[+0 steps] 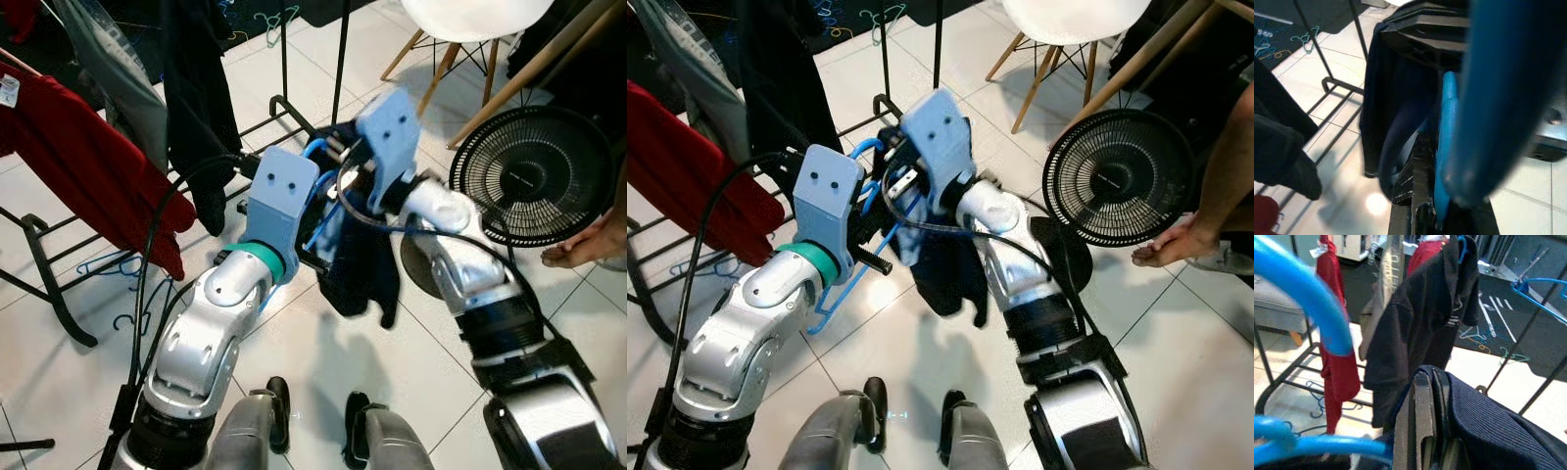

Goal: Hang hanger

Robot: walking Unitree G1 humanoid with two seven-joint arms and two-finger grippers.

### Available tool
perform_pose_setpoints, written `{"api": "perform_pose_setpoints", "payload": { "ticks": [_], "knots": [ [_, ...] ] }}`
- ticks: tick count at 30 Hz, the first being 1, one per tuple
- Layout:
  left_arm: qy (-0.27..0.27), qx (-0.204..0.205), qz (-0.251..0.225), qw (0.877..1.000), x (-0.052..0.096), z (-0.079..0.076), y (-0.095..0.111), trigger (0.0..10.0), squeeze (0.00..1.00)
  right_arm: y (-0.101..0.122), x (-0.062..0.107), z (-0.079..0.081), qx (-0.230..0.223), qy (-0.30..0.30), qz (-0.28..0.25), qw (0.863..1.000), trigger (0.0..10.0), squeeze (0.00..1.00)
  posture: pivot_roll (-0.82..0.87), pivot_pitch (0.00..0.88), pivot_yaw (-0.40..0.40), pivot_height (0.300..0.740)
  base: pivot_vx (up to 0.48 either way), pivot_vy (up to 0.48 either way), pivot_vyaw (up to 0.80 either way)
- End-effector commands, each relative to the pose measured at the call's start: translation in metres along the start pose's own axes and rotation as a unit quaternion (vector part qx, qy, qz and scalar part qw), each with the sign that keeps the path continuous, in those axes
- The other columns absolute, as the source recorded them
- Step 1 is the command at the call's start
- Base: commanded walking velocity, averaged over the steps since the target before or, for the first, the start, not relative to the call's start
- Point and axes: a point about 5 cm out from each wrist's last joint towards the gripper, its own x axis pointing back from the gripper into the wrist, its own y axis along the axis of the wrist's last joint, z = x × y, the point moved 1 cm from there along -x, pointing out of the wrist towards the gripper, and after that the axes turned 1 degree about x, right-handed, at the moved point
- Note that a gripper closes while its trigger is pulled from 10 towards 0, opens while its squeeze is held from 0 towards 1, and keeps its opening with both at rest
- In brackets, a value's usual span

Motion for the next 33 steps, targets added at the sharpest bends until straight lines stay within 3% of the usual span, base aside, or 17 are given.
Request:
{"api": "perform_pose_setpoints", "payload": {
  "ticks": [1,3,5,9,10,11,12,14,17,20,23,26,30,32,33],
  "knots": [
    [-0.007,-0.020,0.005,1.000,0.000,-0.005,0.002,10.0,0.00,-0.002,0.002,0.014,0.008,0.026,0.004,1.000,10.0,0.00,0.00,0.191,0.049,0.740,0.000,0.000,0.00],
    [-0.016,-0.031,0.029,0.999,0.002,-0.005,-0.006,10.0,0.00,-0.002,0.005,0.013,0.016,0.017,0.005,1.000,10.0,0.00,-0.01,0.188,0.050,0.740,0.000,0.000,0.00],
    [-0.031,-0.044,0.062,0.997,0.007,-0.005,-0.020,10.0,0.00,-0.002,0.013,0.000,0.030,-0.021,0.009,0.999,10.0,0.00,-0.01,0.187,0.052,0.740,0.000,0.000,0.00],
    [-0.036,-0.045,0.075,0.996,0.010,-0.005,-0.025,10.0,0.00,-0.002,0.017,-0.006,0.034,-0.038,0.012,0.999,10.0,0.00,-0.01,0.187,0.052,0.740,0.000,0.000,0.00],
    [-0.035,-0.042,0.085,0.995,0.013,-0.002,-0.028,10.0,0.00,-0.004,0.022,-0.017,0.043,-0.063,0.019,0.997,10.0,0.00,-0.01,0.187,0.052,0.740,0.000,0.000,0.00],
    [-0.035,-0.042,0.085,0.995,0.013,-0.002,-0.028,10.0,0.00,-0.004,0.022,-0.017,0.043,-0.063,0.019,0.997,10.0,0.00,-0.01,0.187,0.052,0.740,0.000,0.000,0.00],
    [-0.035,-0.039,0.092,0.994,0.015,0.000,-0.031,10.0,0.00,-0.005,0.026,-0.024,0.049,-0.081,0.025,0.995,10.0,0.00,-0.01,0.187,0.052,0.740,0.000,0.000,0.00],
    [-0.013,-0.003,0.122,0.992,0.029,0.018,-0.036,10.0,0.00,-0.017,0.048,-0.051,0.086,-0.133,0.066,0.985,10.0,0.00,0.00,0.189,0.052,0.740,0.000,0.000,0.00],
    [-0.007,0.017,0.138,0.990,0.038,0.026,-0.038,10.0,0.00,-0.021,0.058,-0.060,0.100,-0.150,0.084,0.980,10.0,0.00,0.00,0.189,0.052,0.740,0.000,0.000,0.00],
    [-0.007,0.017,0.138,0.990,0.038,0.026,-0.038,10.0,0.00,-0.021,0.058,-0.060,0.100,-0.150,0.084,0.980,10.0,0.00,0.00,0.189,0.052,0.740,0.000,0.000,0.00],
    [-0.019,0.034,0.158,0.987,0.047,0.029,-0.040,10.0,0.00,-0.024,0.061,-0.056,0.103,-0.151,0.089,0.979,10.0,0.00,0.00,0.193,0.054,0.740,0.000,0.000,0.00],
    [-0.021,0.057,0.160,0.985,0.048,0.028,-0.037,10.0,0.00,-0.024,0.057,-0.045,0.086,-0.141,0.083,0.983,10.0,0.00,0.01,0.194,0.058,0.740,0.000,0.000,0.00],
    [-0.030,0.073,0.155,0.985,0.045,0.022,-0.033,10.0,0.00,-0.024,0.052,-0.038,0.079,-0.132,0.077,0.985,10.0,0.00,0.01,0.195,0.059,0.740,0.000,0.000,0.00],
    [-0.062,0.117,0.140,0.981,0.038,0.005,-0.021,10.0,0.00,-0.023,0.038,-0.025,0.064,-0.118,0.064,0.989,10.0,0.00,0.00,0.193,0.063,0.740,0.000,0.000,0.00],
    [-0.062,0.117,0.140,0.981,0.038,0.005,-0.021,10.0,0.00,-0.023,0.038,-0.025,0.064,-0.118,0.064,0.989,10.0,0.00,0.00,0.193,0.063,0.740,0.000,0.000,0.00]
  ]
}}
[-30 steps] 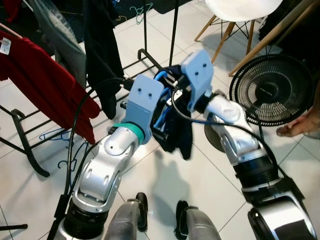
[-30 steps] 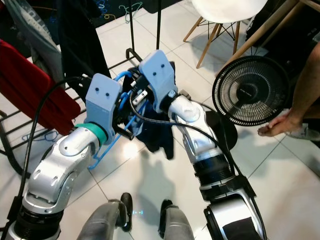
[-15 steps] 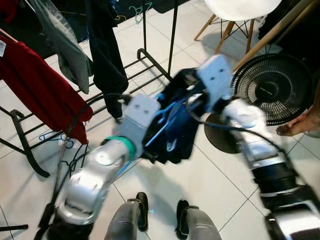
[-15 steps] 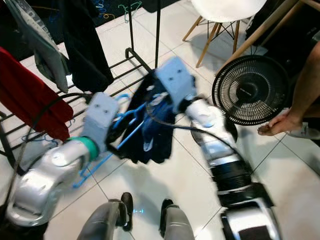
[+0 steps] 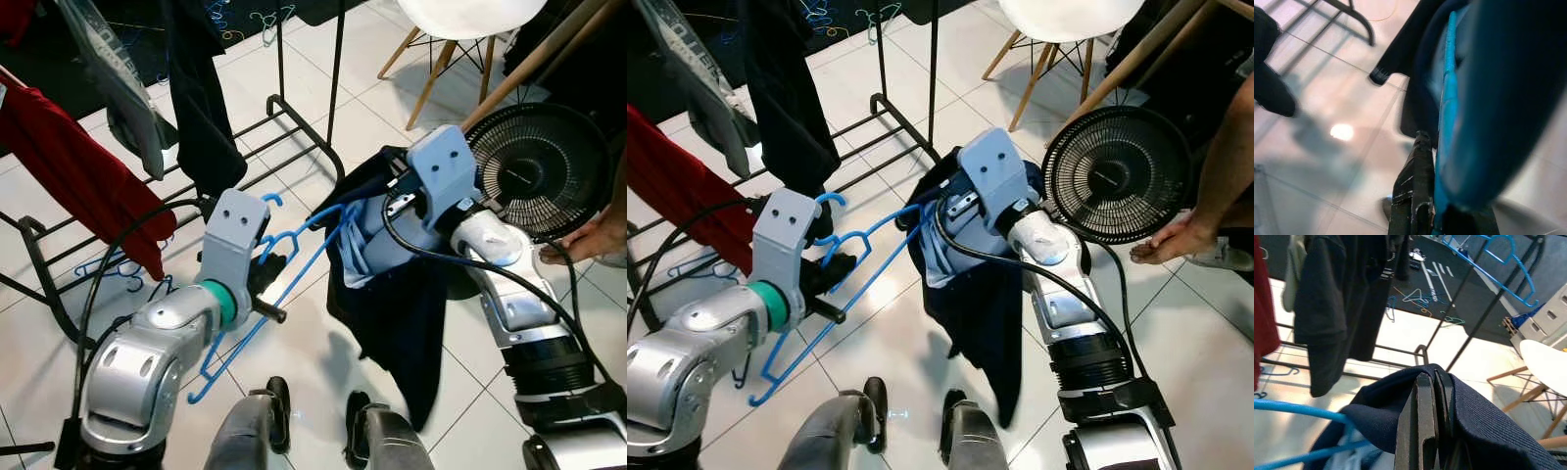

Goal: Hang hanger

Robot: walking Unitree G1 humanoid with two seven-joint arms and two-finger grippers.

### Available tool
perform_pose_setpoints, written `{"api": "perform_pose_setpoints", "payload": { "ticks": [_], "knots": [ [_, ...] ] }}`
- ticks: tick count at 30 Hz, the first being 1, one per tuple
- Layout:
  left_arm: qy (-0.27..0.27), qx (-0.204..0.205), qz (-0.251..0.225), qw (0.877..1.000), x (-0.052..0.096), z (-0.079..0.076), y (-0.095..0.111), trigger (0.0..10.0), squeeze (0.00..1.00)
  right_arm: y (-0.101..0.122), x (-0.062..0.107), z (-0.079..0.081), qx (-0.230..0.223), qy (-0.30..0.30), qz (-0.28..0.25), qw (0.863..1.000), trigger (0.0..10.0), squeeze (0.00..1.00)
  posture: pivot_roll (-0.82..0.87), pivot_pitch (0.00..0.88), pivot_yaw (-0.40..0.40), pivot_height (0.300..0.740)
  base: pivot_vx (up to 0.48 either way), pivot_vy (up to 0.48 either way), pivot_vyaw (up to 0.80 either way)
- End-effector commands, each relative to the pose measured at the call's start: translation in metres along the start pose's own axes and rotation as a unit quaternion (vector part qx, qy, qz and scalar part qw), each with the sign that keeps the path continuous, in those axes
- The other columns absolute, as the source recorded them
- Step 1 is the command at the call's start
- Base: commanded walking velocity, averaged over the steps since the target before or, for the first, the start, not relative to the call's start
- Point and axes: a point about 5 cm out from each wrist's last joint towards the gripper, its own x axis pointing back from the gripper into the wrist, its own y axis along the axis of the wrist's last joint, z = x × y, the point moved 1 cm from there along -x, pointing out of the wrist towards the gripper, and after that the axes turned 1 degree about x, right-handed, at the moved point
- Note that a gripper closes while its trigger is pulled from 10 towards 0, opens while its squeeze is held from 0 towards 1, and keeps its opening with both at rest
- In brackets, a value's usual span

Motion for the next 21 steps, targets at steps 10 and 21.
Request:
{"api": "perform_pose_setpoints", "payload": {
  "ticks": [10,21],
  "knots": [
    [-0.056,0.035,-0.023,0.998,-0.004,-0.026,0.021,10.0,0.00,0.020,-0.023,0.038,-0.035,0.045,-0.039,0.998,10.0,0.00,0.01,0.189,0.059,0.740,0.000,0.000,0.00],
    [0.090,0.069,-0.004,0.994,-0.021,-0.003,0.023,10.0,0.00,0.011,0.005,0.063,-0.052,0.073,-0.017,0.996,10.0,0.00,-0.01,0.199,0.051,0.740,0.000,0.000,0.00]
  ]
}}
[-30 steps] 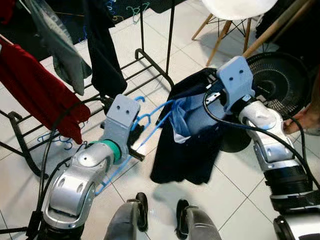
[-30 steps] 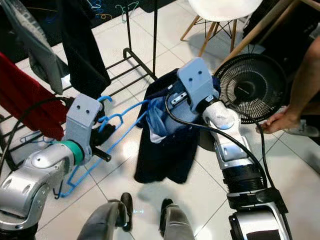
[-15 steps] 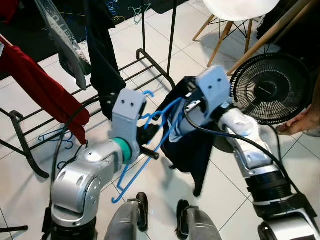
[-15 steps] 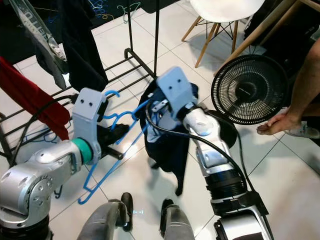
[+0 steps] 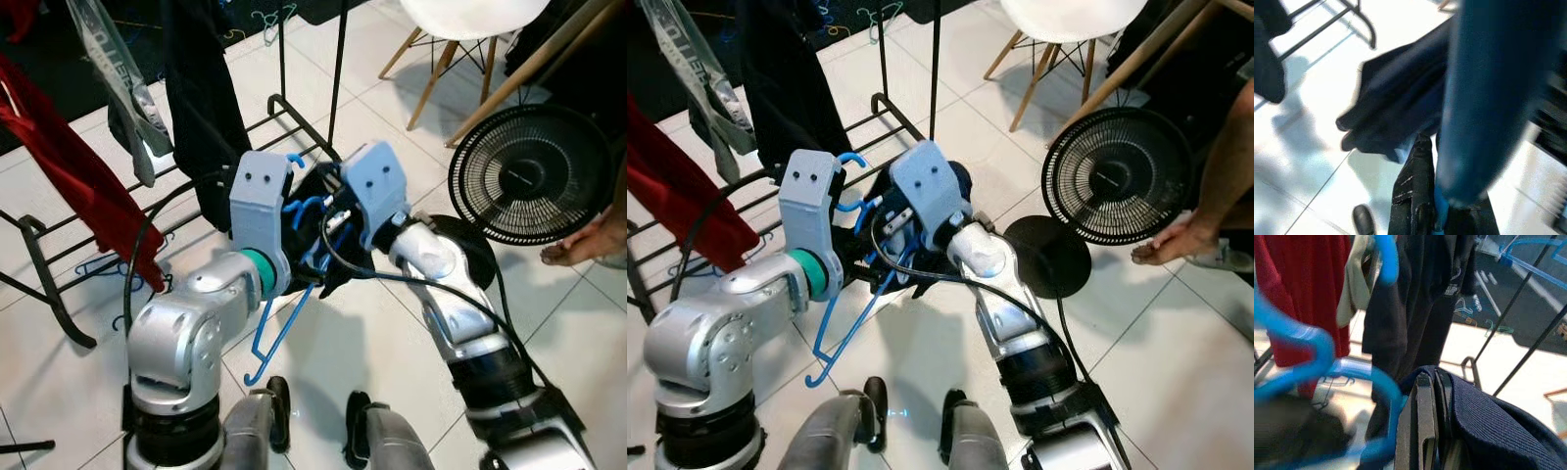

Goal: Hang hanger

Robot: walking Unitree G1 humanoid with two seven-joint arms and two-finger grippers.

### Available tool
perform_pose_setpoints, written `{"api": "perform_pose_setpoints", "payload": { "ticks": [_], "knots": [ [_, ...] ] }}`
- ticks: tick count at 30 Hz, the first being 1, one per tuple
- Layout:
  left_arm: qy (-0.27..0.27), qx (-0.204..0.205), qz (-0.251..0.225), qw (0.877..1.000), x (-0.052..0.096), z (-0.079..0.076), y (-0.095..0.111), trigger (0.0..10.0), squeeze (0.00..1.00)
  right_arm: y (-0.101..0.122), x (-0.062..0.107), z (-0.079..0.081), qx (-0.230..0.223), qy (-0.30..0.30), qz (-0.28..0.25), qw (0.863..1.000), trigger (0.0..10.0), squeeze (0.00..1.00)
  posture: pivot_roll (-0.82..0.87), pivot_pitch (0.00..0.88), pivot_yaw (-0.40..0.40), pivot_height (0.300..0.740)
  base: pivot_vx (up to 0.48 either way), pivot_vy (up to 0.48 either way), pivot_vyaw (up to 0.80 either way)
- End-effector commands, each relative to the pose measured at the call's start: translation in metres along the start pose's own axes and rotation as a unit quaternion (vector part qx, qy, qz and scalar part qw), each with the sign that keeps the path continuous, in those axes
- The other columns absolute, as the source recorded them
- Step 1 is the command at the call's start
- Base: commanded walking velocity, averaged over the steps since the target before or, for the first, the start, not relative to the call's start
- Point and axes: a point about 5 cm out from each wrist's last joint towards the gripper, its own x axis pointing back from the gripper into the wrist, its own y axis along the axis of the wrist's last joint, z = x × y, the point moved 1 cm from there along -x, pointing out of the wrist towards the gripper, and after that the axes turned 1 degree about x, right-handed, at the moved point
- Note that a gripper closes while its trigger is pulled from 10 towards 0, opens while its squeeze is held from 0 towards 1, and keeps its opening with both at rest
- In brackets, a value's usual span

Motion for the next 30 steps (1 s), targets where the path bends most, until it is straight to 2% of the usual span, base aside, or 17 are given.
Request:
{"api": "perform_pose_setpoints", "payload": {
  "ticks": [1,2,7,8,17,19,21,24,26,28,30],
  "knots": [
    [0.042,-0.007,-0.002,0.999,0.000,0.011,-0.001,10.0,0.00,0.000,0.009,-0.003,0.006,-0.008,0.006,1.000,10.0,0.00,-0.02,0.202,0.056,0.740,0.000,0.000,0.00],
    [0.056,-0.018,0.003,0.998,-0.001,0.015,-0.003,10.0,0.00,-0.002,0.013,-0.005,0.009,-0.016,0.012,1.000,10.0,0.00,-0.02,0.202,0.056,0.740,0.000,0.000,0.00],
    [0.066,-0.029,0.009,0.997,-0.001,0.018,-0.006,10.0,0.00,-0.002,0.017,-0.007,0.013,-0.025,0.016,0.999,10.0,0.00,-0.02,0.202,0.058,0.740,0.000,0.000,0.00],
    [0.078,-0.042,0.014,0.996,0.000,0.020,-0.009,10.0,0.00,0.000,0.016,-0.007,0.025,-0.029,0.015,0.999,10.0,0.00,-0.02,0.202,0.058,0.740,0.000,0.000,0.00],
    [0.097,-0.046,0.023,0.994,0.002,0.028,-0.014,10.0,0.00,0.000,0.015,-0.011,0.032,-0.038,0.016,0.999,10.0,0.00,-0.01,0.201,0.056,0.740,0.000,0.000,0.00],
    [0.120,-0.025,0.000,0.992,-0.005,0.025,-0.002,10.0,0.00,0.001,0.010,0.017,0.005,0.010,0.019,1.000,10.0,0.00,-0.01,0.191,0.057,0.740,0.000,0.000,0.00],
    [0.120,-0.025,0.000,0.992,-0.005,0.025,-0.002,10.0,0.00,0.001,0.010,0.017,0.005,0.010,0.019,1.000,10.0,0.00,-0.01,0.191,0.057,0.740,0.000,0.000,0.00],
    [0.099,-0.016,-0.044,0.994,-0.009,0.016,0.016,10.0,0.00,0.008,0.003,0.051,-0.043,0.058,0.007,0.997,10.0,0.00,-0.01,0.191,0.057,0.740,0.000,0.000,0.00],
    [0.099,-0.016,-0.044,0.994,-0.009,0.016,0.016,10.0,0.00,0.008,0.003,0.051,-0.043,0.058,0.007,0.997,10.0,0.00,-0.01,0.191,0.057,0.740,0.000,0.000,0.00],
    [0.069,-0.028,-0.076,0.994,-0.008,0.010,0.025,10.0,0.00,0.012,-0.002,0.062,-0.086,0.074,0.000,0.994,10.0,0.00,0.00,0.183,0.055,0.740,0.000,0.000,0.00],
    [0.063,-0.032,-0.081,0.994,-0.007,0.009,0.026,10.0,0.00,0.012,-0.003,0.063,-0.094,0.075,-0.001,0.993,10.0,0.00,0.00,0.183,0.055,0.740,0.000,0.000,0.00]
  ]
}}
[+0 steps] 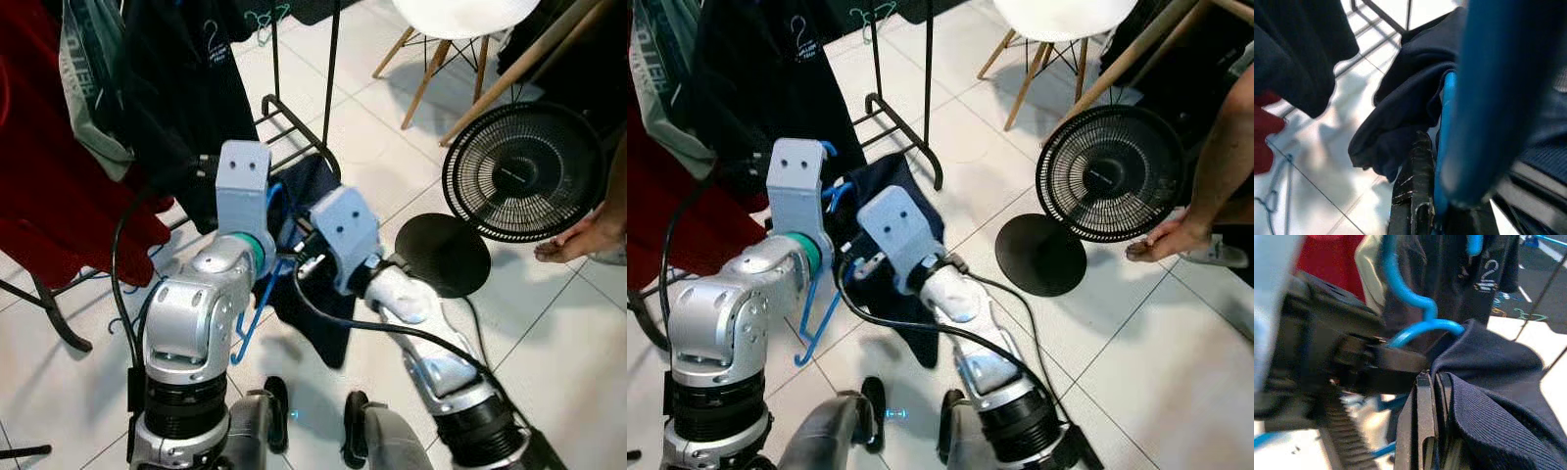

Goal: Hang hanger

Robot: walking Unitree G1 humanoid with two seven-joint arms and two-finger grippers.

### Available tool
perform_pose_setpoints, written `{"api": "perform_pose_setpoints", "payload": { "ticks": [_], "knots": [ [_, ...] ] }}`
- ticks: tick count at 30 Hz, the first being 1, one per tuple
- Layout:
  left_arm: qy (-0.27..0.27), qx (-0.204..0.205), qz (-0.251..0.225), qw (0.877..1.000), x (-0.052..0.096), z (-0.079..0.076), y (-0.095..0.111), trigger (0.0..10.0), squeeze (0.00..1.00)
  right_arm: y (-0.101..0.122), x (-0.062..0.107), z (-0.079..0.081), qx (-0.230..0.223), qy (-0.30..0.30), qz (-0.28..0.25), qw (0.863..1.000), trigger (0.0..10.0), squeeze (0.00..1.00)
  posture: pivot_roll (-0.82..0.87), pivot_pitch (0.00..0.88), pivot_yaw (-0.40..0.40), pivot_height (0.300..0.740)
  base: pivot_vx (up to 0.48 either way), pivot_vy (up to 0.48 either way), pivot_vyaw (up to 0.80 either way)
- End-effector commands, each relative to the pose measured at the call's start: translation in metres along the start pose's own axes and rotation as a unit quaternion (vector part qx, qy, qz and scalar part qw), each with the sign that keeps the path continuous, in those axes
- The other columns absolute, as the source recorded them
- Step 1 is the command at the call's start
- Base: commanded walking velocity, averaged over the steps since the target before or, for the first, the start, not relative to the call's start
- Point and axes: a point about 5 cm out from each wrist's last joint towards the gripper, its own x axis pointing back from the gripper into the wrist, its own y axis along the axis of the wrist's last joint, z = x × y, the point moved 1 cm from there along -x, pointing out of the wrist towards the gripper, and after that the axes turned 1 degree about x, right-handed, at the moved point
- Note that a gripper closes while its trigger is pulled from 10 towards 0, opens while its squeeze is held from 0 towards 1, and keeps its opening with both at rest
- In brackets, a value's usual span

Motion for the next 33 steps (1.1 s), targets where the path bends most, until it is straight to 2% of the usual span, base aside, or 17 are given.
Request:
{"api": "perform_pose_setpoints", "payload": {
  "ticks": [1,8,10,13,15,16,17,19,21,22,24,26,28,30,31,32,33],
  "knots": [
    [-0.024,-0.009,-0.039,0.999,0.004,-0.007,0.011,10.0,0.00,-0.005,-0.001,0.007,-0.013,0.020,0.009,1.000,10.0,0.00,0.00,0.182,0.053,0.740,0.000,0.000,0.00],
    [-0.060,-0.041,-0.058,0.996,0.008,-0.020,0.010,10.0,0.00,-0.010,-0.003,-0.001,0.003,0.011,0.020,1.000,10.0,0.00,0.00,0.179,0.047,0.740,0.000,0.000,0.00],
    [-0.085,-0.066,-0.077,0.991,0.010,-0.029,0.011,10.0,0.00,-0.014,-0.002,-0.006,0.029,0.007,0.033,0.999,10.0,0.00,-0.01,0.177,0.044,0.740,0.000,0.000,0.00],
    [-0.106,-0.086,-0.097,0.986,0.013,-0.037,0.012,10.0,0.00,-0.016,0.001,-0.013,0.039,0.000,0.034,0.999,10.0,0.00,-0.01,0.174,0.043,0.740,0.000,0.000,0.00],
    [-0.106,-0.086,-0.097,0.986,0.013,-0.037,0.012,10.0,0.00,-0.016,0.001,-0.013,0.039,0.000,0.034,0.999,10.0,0.00,-0.01,0.174,0.043,0.740,0.000,0.000,0.00],
    [-0.114,-0.106,-0.113,0.981,0.014,-0.039,0.013,10.0,0.00,-0.014,0.003,-0.015,0.041,0.000,0.025,0.999,10.0,0.00,-0.02,0.173,0.044,0.740,0.000,0.000,0.00],
    [-0.123,-0.146,-0.134,0.972,0.016,-0.041,0.010,10.0,0.00,-0.012,0.005,-0.016,0.045,0.002,0.018,0.999,10.0,0.00,-0.02,0.173,0.044,0.740,0.000,0.000,0.00],
    [-0.123,-0.146,-0.134,0.972,0.016,-0.041,0.010,10.0,0.00,-0.012,0.005,-0.016,0.045,0.002,0.018,0.999,10.0,0.00,-0.02,0.173,0.044,0.740,0.000,0.000,0.00],
    [-0.135,-0.231,-0.164,0.950,0.016,-0.042,0.001,10.0,0.00,-0.009,0.008,-0.019,0.047,0.001,0.001,0.999,10.0,0.00,-0.02,0.172,0.042,0.740,0.000,0.000,0.00],
    [-0.135,-0.231,-0.164,0.950,0.016,-0.042,0.001,10.0,0.00,-0.009,0.008,-0.019,0.047,0.001,0.001,0.999,10.0,0.00,-0.02,0.172,0.042,0.740,0.000,0.000,0.00],
    [-0.135,-0.288,-0.171,0.932,0.013,-0.039,-0.008,10.0,0.00,-0.005,0.009,-0.023,0.043,-0.008,-0.013,0.999,10.0,0.00,-0.02,0.172,0.042,0.740,0.000,0.000,0.00],
    [-0.135,-0.288,-0.171,0.932,0.013,-0.039,-0.008,10.0,0.00,-0.005,0.009,-0.023,0.043,-0.008,-0.013,0.999,10.0,0.00,-0.02,0.172,0.042,0.740,0.000,0.000,0.00],
    [-0.135,-0.337,-0.179,0.914,0.011,-0.035,-0.014,10.0,0.00,-0.001,0.008,-0.031,0.039,-0.025,-0.024,0.999,10.0,0.00,-0.02,0.174,0.043,0.740,0.000,0.000,0.00],
    [-0.135,-0.337,-0.179,0.914,0.011,-0.035,-0.014,10.0,0.00,-0.001,0.008,-0.031,0.039,-0.025,-0.024,0.999,10.0,0.00,-0.02,0.174,0.043,0.740,0.000,0.000,0.00],
    [-0.145,-0.355,-0.182,0.906,0.012,-0.034,-0.017,10.0,0.00,0.001,0.009,-0.035,0.037,-0.035,-0.028,0.998,10.0,0.00,-0.02,0.177,0.042,0.740,0.000,0.000,0.00],
    [-0.145,-0.355,-0.182,0.906,0.012,-0.034,-0.017,10.0,0.00,0.001,0.009,-0.035,0.037,-0.035,-0.028,0.998,10.0,0.00,-0.02,0.177,0.042,0.740,0.000,0.000,0.00],
    [-0.157,-0.365,-0.183,0.899,0.013,-0.033,-0.020,10.0,0.00,0.003,0.009,-0.041,0.035,-0.046,-0.033,0.998,10.0,0.00,-0.02,0.177,0.042,0.740,0.000,0.000,0.00]
  ]
}}
